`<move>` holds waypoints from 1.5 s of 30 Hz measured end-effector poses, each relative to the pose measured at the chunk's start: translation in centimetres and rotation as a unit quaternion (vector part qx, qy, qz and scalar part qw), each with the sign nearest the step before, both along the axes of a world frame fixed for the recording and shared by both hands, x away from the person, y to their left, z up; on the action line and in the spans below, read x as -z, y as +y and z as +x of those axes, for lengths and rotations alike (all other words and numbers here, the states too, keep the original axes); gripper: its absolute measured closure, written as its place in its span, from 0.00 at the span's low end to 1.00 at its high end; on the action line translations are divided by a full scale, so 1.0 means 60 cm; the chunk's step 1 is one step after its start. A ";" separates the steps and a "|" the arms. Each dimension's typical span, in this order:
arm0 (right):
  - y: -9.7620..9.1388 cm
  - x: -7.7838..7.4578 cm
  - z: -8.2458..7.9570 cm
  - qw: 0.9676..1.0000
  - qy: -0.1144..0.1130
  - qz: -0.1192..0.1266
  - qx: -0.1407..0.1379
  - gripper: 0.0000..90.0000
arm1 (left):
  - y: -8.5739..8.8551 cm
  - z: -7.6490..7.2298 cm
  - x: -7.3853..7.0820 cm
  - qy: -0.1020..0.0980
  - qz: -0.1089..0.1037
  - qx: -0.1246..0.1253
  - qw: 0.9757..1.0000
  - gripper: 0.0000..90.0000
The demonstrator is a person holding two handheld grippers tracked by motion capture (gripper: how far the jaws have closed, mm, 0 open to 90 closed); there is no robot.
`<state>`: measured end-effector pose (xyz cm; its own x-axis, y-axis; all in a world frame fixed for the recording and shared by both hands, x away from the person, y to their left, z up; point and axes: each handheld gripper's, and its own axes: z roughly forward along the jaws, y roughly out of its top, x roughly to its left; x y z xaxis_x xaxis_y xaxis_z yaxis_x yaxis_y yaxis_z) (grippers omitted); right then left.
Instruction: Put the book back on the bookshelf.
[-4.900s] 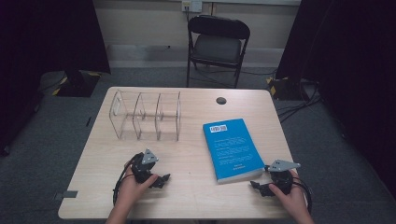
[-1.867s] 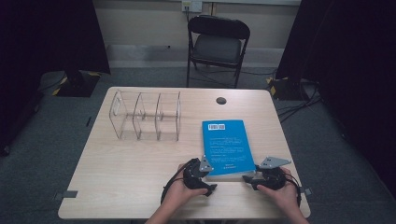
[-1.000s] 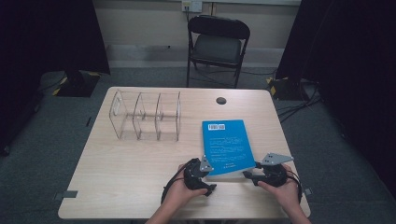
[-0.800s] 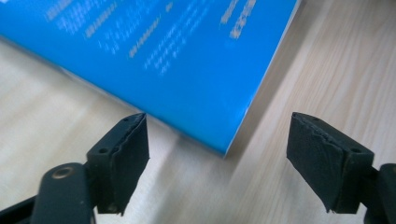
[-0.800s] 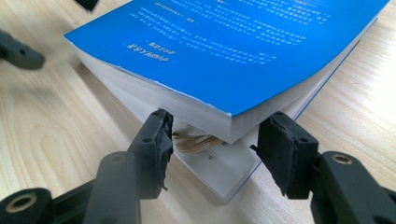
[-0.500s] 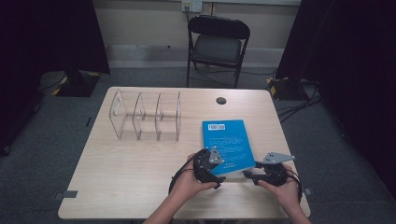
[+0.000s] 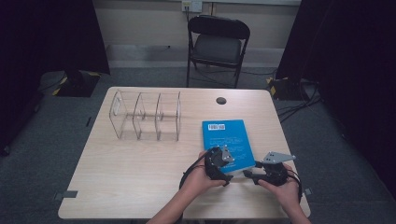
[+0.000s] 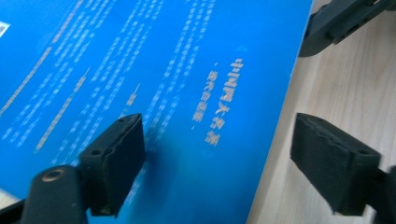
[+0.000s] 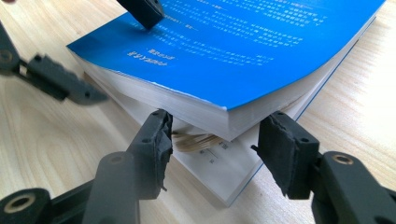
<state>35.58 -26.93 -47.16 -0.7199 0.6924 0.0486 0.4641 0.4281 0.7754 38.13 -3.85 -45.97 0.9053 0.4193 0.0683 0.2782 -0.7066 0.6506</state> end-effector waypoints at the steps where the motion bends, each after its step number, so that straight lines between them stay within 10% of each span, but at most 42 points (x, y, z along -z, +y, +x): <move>1: 0.000 0.000 0.000 1.000 0.000 0.000 0.001 0.50 | -0.003 0.001 0.001 -0.004 0.003 0.003 1.000 0.19; 34: -0.006 0.000 0.002 1.000 0.007 0.017 0.005 0.49 | -0.043 0.014 0.012 -0.052 0.017 -0.008 0.998 0.25; 45: -0.014 0.001 0.004 1.000 0.001 0.030 0.005 0.45 | -0.040 0.005 0.002 -0.053 0.013 0.007 0.998 0.45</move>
<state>35.80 -27.79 -47.21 -0.7131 0.6951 0.0913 0.4689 0.3761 0.7992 38.44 -6.24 -46.09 0.8980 0.4037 0.1750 0.1985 -0.7267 0.6577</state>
